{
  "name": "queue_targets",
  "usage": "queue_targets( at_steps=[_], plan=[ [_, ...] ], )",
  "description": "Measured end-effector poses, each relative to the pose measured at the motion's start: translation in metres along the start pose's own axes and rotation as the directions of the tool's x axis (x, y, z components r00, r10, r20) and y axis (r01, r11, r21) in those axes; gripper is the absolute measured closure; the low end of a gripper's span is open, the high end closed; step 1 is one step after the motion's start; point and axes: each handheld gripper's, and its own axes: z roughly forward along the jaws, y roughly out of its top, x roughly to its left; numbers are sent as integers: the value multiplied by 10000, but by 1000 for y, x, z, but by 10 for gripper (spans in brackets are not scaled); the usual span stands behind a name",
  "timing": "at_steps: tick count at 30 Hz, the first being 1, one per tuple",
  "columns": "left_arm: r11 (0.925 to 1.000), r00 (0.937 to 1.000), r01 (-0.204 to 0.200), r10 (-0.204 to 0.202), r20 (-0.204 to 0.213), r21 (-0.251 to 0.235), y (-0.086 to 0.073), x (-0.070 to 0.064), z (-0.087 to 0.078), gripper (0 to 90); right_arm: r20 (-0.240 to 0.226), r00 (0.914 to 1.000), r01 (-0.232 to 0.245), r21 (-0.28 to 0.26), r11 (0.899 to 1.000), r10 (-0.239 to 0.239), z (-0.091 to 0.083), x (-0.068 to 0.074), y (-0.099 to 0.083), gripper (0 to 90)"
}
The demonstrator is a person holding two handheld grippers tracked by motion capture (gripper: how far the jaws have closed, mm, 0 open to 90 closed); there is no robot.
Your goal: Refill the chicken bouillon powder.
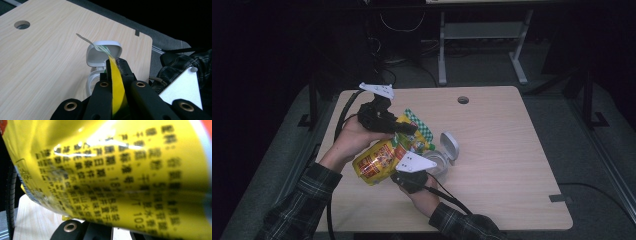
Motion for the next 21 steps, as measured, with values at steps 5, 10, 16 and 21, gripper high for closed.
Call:
queue_targets(
  at_steps=[5,10,16,21],
  plan=[
    [9998,10000,9,-9,-41,179,2,0,5,900,-8,10000,96,-154,9998,-97,-1,1,-1,899],
    [9996,10000,14,-11,-93,277,3,0,8,900,-57,10000,36,-209,9998,-37,-2,1,-2,899],
    [9991,9999,76,-69,-154,425,3,2,13,900,-150,9998,-168,-271,9995,164,-1,2,-3,899],
    [9988,9997,151,-142,-190,463,4,3,16,900,-160,9998,-141,-331,9994,135,-2,2,-3,899]
  ],
)
